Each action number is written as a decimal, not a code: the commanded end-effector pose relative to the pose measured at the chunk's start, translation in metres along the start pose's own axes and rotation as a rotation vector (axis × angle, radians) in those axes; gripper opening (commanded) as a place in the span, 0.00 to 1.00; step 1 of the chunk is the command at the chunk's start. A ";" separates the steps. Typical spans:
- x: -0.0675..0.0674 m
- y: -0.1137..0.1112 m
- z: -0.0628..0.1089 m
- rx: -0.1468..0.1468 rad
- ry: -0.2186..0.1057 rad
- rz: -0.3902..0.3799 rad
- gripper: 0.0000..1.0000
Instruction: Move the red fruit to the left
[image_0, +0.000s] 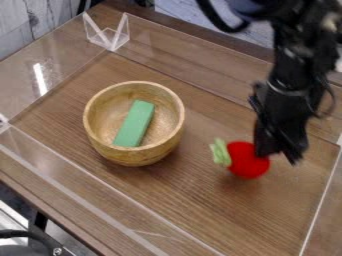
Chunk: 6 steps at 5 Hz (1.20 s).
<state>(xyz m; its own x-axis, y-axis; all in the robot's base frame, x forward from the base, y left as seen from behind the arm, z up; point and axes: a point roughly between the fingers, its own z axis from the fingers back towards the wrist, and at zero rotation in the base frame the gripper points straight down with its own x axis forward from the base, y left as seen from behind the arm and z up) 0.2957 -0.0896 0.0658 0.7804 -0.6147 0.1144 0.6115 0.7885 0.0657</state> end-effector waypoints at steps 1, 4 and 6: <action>-0.010 0.024 0.018 0.042 -0.046 -0.023 0.00; -0.021 0.021 0.018 0.058 -0.035 0.123 0.00; -0.020 0.019 0.011 0.063 -0.024 0.188 0.00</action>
<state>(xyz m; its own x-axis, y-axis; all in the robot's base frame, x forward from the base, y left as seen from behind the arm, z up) 0.2854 -0.0596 0.0635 0.8857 -0.4511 0.1097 0.4433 0.8920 0.0887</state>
